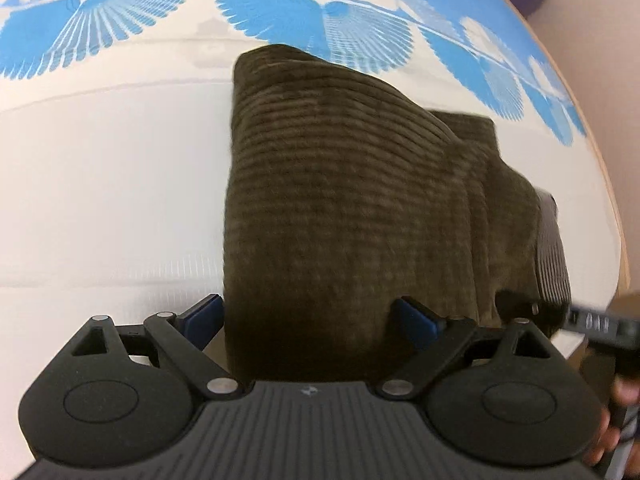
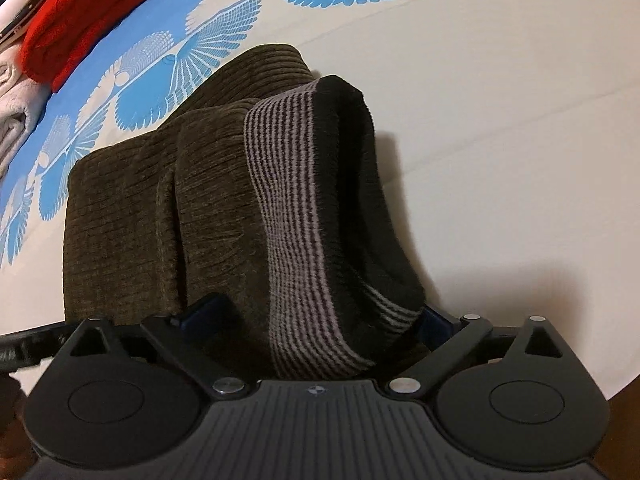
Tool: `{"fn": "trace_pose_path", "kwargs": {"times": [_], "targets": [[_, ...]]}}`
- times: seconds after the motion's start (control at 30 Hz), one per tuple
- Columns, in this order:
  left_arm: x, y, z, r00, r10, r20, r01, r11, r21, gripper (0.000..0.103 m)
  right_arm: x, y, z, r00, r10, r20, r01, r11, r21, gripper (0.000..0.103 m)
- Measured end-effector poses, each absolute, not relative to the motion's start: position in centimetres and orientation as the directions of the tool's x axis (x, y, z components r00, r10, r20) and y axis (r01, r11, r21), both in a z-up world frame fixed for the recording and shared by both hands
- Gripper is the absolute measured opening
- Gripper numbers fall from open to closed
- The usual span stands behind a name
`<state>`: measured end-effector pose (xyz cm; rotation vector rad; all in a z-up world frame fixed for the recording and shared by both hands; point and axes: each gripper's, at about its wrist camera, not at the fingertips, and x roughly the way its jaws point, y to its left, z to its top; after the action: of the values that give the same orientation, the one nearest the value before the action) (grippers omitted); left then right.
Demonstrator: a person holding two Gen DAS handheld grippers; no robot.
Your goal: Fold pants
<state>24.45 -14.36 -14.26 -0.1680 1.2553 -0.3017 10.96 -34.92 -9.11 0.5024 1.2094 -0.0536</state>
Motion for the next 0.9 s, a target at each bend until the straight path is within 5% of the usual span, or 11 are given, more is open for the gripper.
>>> {"fn": "trace_pose_path", "kwargs": {"times": [0.07, 0.13, 0.23, 0.3, 0.57, 0.67, 0.8, 0.9], "targets": [[25.4, -13.8, -14.3, 0.281, -0.337, -0.898, 0.102, 0.941, -0.321, 0.089, 11.1, -34.8, -8.8, 0.377, 0.201, -0.904, 0.309, 0.893, 0.328, 0.093], [25.7, -13.4, -14.1, 0.285, -0.340, -0.896, 0.094, 0.941, -0.327, 0.071, 11.1, -34.8, -8.4, 0.396, 0.180, -0.900, 0.329, 0.888, 0.322, 0.085], [25.9, -13.0, -12.5, 0.326, -0.359, -0.874, 0.132, 0.933, -0.334, 0.045, 11.3, -34.5, -7.1, 0.456, 0.146, -0.878, 0.342, 0.882, 0.324, 0.064], [25.8, -12.5, -10.5, 0.399, -0.364, -0.842, 0.173, 0.931, -0.321, 0.041, 11.6, -34.0, -5.9, 0.520, 0.147, -0.841, 0.316, 0.882, 0.350, 0.052], [26.6, -6.0, -6.3, 0.611, -0.219, -0.761, 0.030, 0.967, -0.253, 0.046, 14.8, -28.2, -3.6, 0.687, 0.247, -0.684, 0.121, 0.889, 0.442, 0.047], [26.4, -3.4, -5.7, 0.625, -0.137, -0.769, -0.044, 0.977, -0.210, 0.046, 16.1, -26.2, -4.1, 0.663, 0.247, -0.706, 0.094, 0.909, 0.406, 0.053], [24.0, -2.9, -4.5, 0.638, -0.204, -0.742, 0.099, 0.978, -0.184, 0.046, 16.1, -25.2, -4.0, 0.651, 0.116, -0.750, 0.137, 0.954, 0.267, 0.056], [23.2, -5.6, -6.7, 0.512, -0.233, -0.827, 0.284, 0.954, -0.093, 0.046, 15.6, -25.0, -3.8, 0.649, 0.103, -0.754, 0.099, 0.971, 0.217, 0.055]]}}
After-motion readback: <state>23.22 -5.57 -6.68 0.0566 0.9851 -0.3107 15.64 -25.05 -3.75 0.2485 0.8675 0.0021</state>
